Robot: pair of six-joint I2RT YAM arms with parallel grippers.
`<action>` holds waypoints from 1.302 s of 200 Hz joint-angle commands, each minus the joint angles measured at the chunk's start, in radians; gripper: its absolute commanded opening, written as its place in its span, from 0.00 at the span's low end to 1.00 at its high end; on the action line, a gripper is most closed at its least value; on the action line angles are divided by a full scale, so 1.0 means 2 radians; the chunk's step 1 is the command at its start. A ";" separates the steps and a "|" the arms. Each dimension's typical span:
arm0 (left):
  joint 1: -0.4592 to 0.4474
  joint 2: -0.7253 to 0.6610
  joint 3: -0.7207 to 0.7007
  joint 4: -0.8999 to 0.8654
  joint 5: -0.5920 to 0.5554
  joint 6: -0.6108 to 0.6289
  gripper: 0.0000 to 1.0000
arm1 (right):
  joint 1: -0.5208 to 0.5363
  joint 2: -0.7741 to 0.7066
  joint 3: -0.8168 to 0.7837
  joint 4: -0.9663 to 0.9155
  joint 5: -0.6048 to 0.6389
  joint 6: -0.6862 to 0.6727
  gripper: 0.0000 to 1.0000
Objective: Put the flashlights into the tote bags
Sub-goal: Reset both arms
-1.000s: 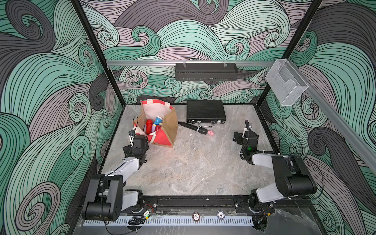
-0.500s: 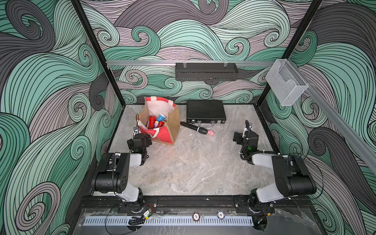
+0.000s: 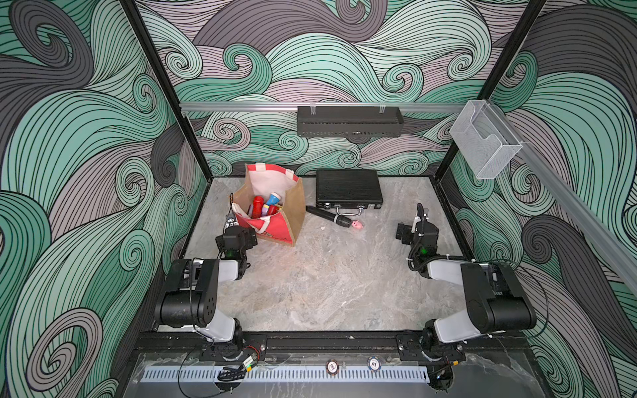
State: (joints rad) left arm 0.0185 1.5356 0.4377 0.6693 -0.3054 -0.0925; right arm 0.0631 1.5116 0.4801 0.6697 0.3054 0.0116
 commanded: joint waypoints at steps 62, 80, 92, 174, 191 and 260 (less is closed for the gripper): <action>0.001 -0.005 0.014 0.003 0.017 0.004 0.99 | -0.002 0.000 0.008 -0.005 -0.006 0.002 0.99; 0.001 -0.006 0.014 0.005 0.018 0.003 0.99 | -0.002 0.000 0.009 -0.006 -0.006 0.002 0.99; 0.001 -0.006 0.014 0.004 0.017 0.004 0.99 | -0.002 -0.001 0.007 -0.005 -0.006 0.002 0.99; 0.001 -0.006 0.014 0.005 0.017 0.004 0.99 | -0.004 -0.006 -0.074 0.137 -0.011 0.002 0.99; 0.001 -0.006 0.014 0.004 0.018 0.004 0.99 | -0.006 0.013 -0.037 0.087 -0.006 0.008 1.00; 0.001 -0.006 0.014 0.004 0.017 0.004 0.98 | -0.005 0.008 -0.049 0.105 -0.013 0.002 0.99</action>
State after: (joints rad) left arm 0.0185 1.5356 0.4377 0.6689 -0.3023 -0.0925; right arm 0.0566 1.5246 0.3740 0.8646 0.2802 0.0158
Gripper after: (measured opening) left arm 0.985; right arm 0.994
